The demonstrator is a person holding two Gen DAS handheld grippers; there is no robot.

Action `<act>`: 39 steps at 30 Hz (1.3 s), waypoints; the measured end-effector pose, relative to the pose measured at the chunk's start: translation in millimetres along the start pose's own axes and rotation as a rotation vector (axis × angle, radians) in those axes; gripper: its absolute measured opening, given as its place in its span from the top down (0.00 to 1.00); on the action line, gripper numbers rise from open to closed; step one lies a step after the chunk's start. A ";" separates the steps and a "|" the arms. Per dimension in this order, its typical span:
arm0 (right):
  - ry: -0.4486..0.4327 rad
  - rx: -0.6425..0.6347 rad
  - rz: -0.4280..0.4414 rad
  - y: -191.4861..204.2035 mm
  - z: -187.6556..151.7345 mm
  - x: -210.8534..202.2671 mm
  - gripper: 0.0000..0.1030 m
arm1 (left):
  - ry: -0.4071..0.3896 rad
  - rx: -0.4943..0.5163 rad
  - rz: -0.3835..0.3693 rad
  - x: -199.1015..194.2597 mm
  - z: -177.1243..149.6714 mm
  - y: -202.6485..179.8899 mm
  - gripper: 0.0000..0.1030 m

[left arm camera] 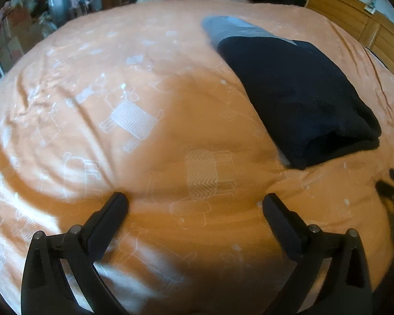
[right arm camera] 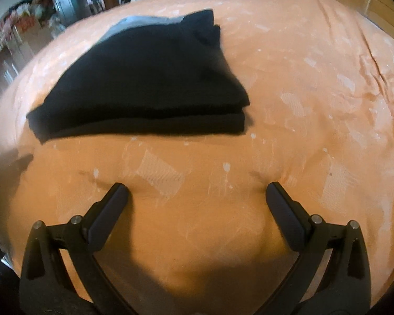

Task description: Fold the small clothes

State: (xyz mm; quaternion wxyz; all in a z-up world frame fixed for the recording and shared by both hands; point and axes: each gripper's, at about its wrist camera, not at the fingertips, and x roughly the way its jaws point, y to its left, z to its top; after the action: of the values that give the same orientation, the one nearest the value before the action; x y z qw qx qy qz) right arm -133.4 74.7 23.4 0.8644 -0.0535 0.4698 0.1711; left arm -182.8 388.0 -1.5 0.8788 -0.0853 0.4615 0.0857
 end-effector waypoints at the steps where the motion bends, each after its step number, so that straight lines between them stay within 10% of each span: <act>1: -0.012 0.008 0.005 -1.0 -1.1 0.2 0.00 | -0.005 0.001 0.000 0.0 -0.4 0.1 0.00; 39: -0.074 0.003 0.052 -7.7 4.3 19.2 0.00 | -0.066 -0.027 -0.014 4.4 -1.0 4.5 0.00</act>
State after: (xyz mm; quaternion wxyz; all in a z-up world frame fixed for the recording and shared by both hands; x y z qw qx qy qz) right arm -117.7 73.3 9.4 0.8764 -0.0337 0.4391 0.1948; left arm -182.2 392.4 -6.1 0.8929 -0.0977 0.4306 0.0887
